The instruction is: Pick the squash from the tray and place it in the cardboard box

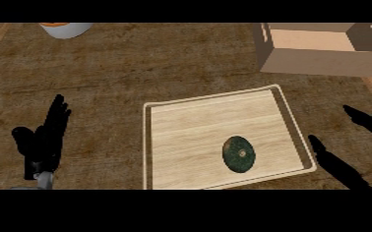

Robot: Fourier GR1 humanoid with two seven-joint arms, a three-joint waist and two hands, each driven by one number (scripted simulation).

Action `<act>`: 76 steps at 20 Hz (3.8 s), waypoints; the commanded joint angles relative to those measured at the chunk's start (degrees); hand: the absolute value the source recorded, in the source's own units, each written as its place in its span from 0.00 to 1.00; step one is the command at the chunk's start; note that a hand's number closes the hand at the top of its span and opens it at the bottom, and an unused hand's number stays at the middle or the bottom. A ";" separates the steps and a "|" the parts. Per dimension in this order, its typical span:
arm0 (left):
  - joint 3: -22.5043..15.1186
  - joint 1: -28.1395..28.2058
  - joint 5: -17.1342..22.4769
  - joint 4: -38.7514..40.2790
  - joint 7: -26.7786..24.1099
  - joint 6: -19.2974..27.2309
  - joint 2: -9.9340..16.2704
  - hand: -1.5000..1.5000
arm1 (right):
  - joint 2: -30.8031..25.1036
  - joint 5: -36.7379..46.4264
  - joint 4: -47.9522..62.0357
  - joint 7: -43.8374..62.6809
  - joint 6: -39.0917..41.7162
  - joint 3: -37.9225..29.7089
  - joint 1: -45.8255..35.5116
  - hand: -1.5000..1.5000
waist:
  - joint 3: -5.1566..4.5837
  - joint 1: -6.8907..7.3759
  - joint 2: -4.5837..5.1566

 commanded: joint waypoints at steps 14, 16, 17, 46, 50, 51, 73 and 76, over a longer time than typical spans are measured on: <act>-1.47 -5.07 -2.57 2.80 0.95 0.11 -2.21 0.50 | -2.91 31.53 -37.07 42.87 22.50 14.55 22.44 0.00 | 0.05 4.71 0.94; -2.41 -5.99 -3.03 5.10 -0.66 -0.06 -4.16 0.50 | -2.45 30.93 -37.03 48.20 25.82 17.24 17.98 0.00 | -0.07 5.00 1.17; -2.47 -5.80 -3.22 5.47 -0.76 0.74 -5.13 0.50 | -2.78 29.46 -37.24 51.99 28.57 16.26 14.17 0.00 | 0.03 5.67 1.21; -0.28 -5.88 -4.39 6.42 -1.29 -1.90 -5.04 0.50 | 25.10 44.00 -12.20 77.85 48.11 31.91 -12.14 0.00 | 0.33 6.07 0.84; -0.62 -6.19 -5.27 7.94 -2.92 -0.84 -7.11 0.50 | 25.16 41.58 -10.32 77.86 48.57 29.30 -13.05 0.00 | 0.37 5.92 0.94; -1.14 -7.96 -6.11 8.47 -2.26 -0.33 -7.41 0.50 | 25.17 41.52 -9.99 77.86 48.21 28.71 -14.88 0.00 | 0.33 5.80 1.01; 1.91 -7.33 -5.69 6.46 0.39 -3.05 -5.50 0.50 | 25.20 37.62 -0.14 75.09 49.69 20.78 -17.81 0.00 | 0.44 5.85 0.90; 2.85 -7.35 -5.28 6.88 0.05 -4.08 -5.07 0.50 | 25.20 37.89 1.79 72.66 47.12 20.57 -16.08 0.00 | 0.45 5.63 0.85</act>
